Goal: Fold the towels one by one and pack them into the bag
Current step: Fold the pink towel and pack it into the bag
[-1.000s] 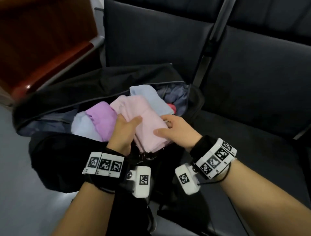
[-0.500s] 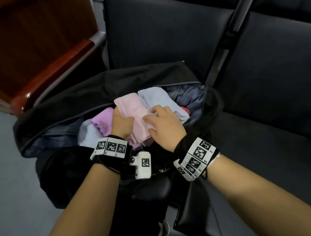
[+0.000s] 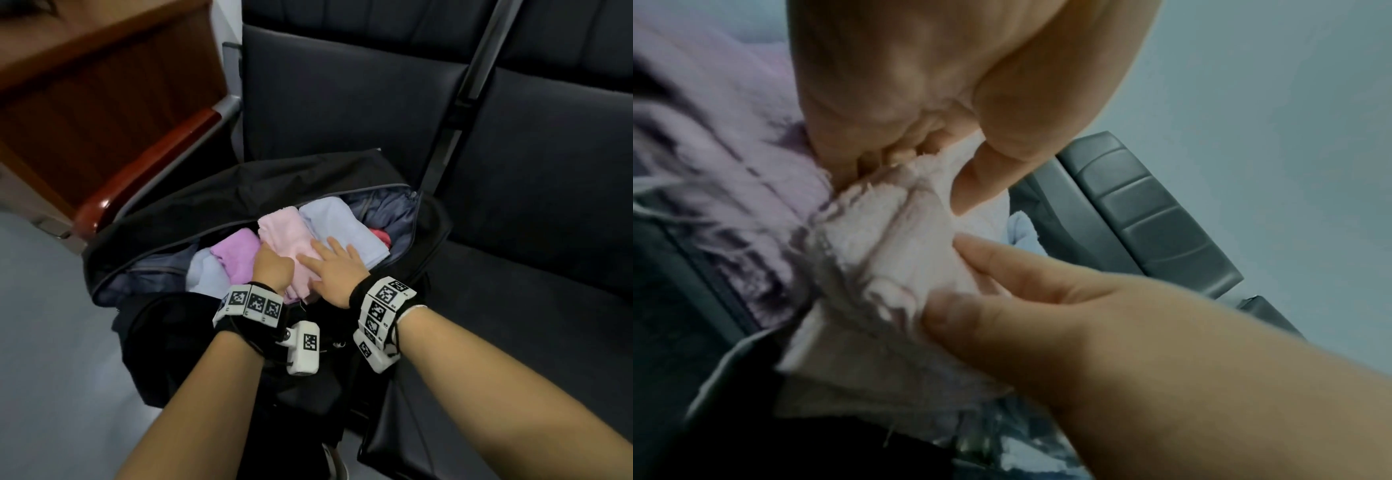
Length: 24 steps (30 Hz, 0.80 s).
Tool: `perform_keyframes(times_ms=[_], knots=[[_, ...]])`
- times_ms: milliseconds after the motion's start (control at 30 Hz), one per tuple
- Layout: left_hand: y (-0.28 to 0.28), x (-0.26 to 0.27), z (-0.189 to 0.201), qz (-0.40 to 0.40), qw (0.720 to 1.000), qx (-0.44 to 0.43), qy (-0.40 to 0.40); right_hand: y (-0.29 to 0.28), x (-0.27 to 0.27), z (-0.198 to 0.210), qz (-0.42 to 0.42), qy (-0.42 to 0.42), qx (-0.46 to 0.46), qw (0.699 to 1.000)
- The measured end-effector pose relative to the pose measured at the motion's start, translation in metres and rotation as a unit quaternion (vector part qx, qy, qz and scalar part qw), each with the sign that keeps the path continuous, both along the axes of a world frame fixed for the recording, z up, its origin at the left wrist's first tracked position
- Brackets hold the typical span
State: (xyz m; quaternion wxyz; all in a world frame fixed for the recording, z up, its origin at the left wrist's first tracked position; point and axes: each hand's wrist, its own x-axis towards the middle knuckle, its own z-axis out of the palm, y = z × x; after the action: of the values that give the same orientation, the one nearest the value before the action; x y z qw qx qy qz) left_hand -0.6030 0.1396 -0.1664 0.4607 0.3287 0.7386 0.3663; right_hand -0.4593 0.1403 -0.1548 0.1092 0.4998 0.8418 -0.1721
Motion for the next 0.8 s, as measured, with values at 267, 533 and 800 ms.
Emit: perform_keyframes(times_ms=[267,533,800], knots=[[-0.043,-0.024,0.034,-0.095,0.981,0.038,0.165,-0.018,-0.013,0.008,0.015,0.053,0.033,0.998],[-0.107,-0.082,0.079,0.003,0.928,0.243,0.281,-0.034,-0.045,0.013,0.052,0.098,0.04,0.993],[-0.138,-0.167,0.041,0.205,0.939,0.186,0.202,-0.065,-0.103,0.03,0.091,0.259,-0.16,0.948]])
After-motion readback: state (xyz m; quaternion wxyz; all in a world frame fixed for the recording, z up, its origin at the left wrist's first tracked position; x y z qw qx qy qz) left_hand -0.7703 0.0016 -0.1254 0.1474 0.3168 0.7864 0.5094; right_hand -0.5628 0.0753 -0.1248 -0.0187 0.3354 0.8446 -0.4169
